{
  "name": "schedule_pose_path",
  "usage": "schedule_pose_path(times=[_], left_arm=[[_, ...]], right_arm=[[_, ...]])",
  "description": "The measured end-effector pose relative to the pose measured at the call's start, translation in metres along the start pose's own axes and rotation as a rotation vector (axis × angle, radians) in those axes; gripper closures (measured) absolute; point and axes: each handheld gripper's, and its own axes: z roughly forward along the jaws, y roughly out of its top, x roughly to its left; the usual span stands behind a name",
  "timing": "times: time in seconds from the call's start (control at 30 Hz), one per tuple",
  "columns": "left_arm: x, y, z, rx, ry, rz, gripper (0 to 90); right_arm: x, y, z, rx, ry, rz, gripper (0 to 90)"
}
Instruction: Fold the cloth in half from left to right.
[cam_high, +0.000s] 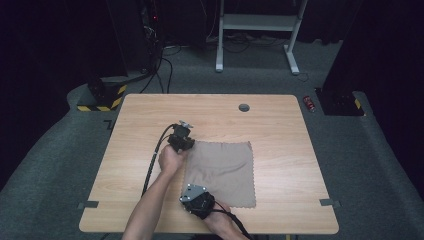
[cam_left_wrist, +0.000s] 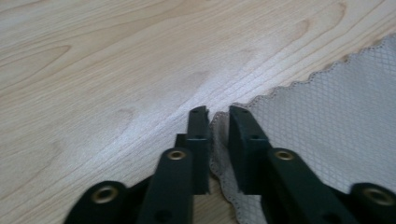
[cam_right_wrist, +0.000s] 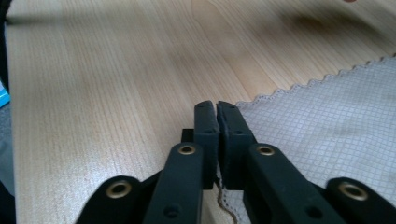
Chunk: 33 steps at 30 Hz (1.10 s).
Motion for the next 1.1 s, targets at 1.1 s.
schedule_pose_path(times=[1.1], left_arm=[[0.047,0.002,-0.032,-0.001,-0.032,-0.068,89.9]], right_arm=[[-0.005,0.027,-0.009,-0.063,0.05,0.047,90.0]])
